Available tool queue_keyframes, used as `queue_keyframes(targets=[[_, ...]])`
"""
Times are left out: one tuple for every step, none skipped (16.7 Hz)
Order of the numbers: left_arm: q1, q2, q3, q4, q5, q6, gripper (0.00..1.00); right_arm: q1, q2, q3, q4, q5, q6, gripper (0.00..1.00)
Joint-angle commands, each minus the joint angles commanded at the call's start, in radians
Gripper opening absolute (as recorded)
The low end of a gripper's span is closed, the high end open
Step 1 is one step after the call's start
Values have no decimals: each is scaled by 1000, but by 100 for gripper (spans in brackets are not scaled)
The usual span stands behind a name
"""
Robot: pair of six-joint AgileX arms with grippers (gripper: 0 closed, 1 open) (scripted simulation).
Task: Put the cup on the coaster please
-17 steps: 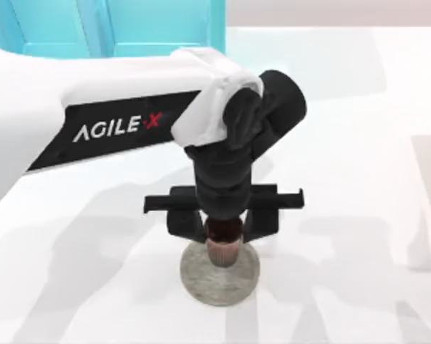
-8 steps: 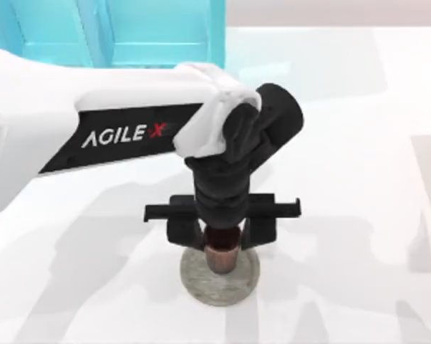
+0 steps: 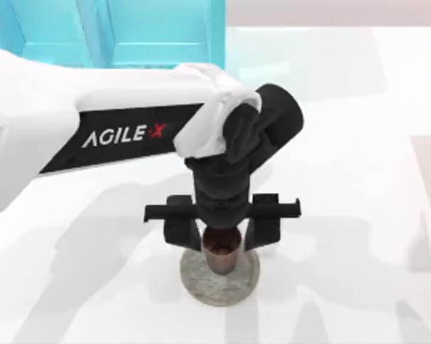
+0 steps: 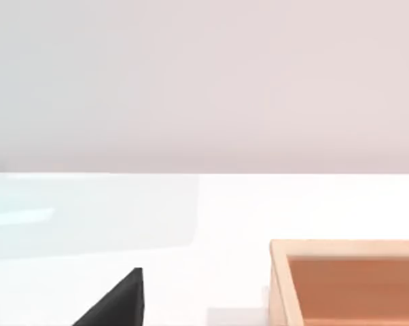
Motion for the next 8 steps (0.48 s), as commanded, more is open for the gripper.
queue_keyframes(targets=[[0,0,0,0,0,0,90,0,0,0,0,0,0,100],[0,0,0,0,0,0,98,0,0,0,0,0,0,100],[0,0,0,0,0,0,100,0,0,0,0,0,0,100],[0,0,0,0,0,0,100,0,0,0,0,0,0,100],[0,0,0,0,0,0,100,0,0,0,0,0,0,100],[0,0,0,0,0,0,100,0,0,0,0,0,0,100],[0,0,0,0,0,0,100,0,0,0,0,0,0,100],[0,0,0,0,0,0,100,0,0,0,0,0,0,100]])
